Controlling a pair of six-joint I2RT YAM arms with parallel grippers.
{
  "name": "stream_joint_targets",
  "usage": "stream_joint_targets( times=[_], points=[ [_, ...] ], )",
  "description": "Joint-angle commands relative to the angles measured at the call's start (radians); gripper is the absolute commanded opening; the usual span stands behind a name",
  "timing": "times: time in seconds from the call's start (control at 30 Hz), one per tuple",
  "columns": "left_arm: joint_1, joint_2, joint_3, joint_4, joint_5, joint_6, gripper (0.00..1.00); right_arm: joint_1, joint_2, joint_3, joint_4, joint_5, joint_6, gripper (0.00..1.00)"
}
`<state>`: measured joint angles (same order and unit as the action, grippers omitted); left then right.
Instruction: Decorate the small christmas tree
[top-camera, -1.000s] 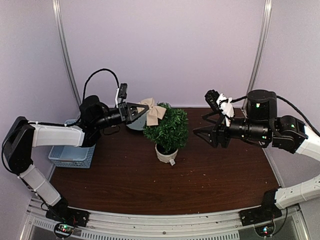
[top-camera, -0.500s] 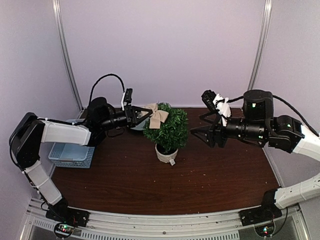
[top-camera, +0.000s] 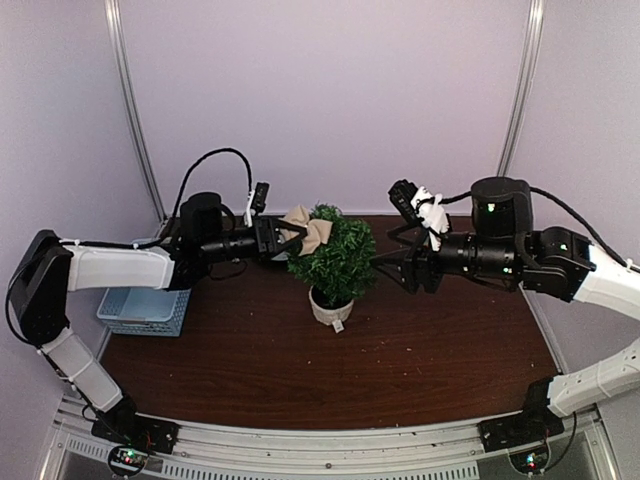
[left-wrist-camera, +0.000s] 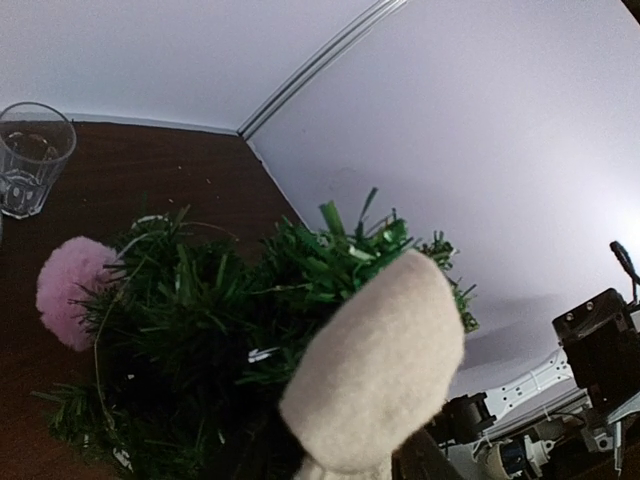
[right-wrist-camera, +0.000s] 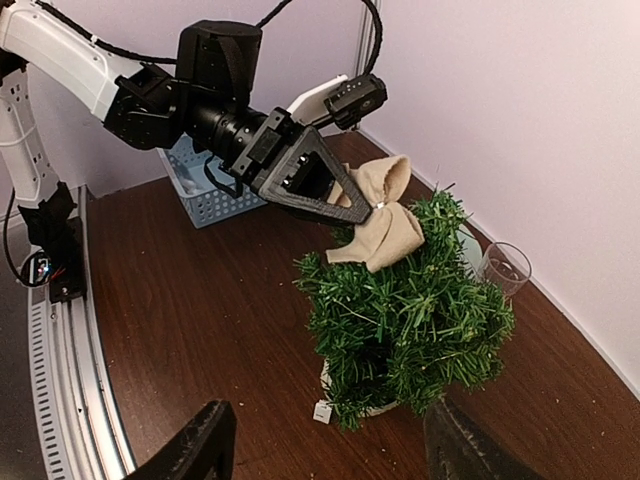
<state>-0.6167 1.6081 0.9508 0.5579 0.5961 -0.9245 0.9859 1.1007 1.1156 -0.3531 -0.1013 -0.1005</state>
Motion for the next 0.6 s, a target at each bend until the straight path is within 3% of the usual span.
stream_joint_targets(
  times=[0.0,0.43,0.57],
  points=[
    [-0.017,-0.068,0.047,-0.141,-0.065,0.135,0.42,-0.006,0.001,0.038,0.038,-0.018,0.013,0.66],
    [-0.018,-0.144,0.058,-0.257,-0.122,0.208,0.57,-0.005,-0.002,0.038,0.036,-0.023,0.012,0.67],
    [-0.018,-0.204,0.066,-0.366,-0.178,0.267,0.61,-0.006,-0.007,0.036,0.032,-0.018,0.012,0.67]
  ],
)
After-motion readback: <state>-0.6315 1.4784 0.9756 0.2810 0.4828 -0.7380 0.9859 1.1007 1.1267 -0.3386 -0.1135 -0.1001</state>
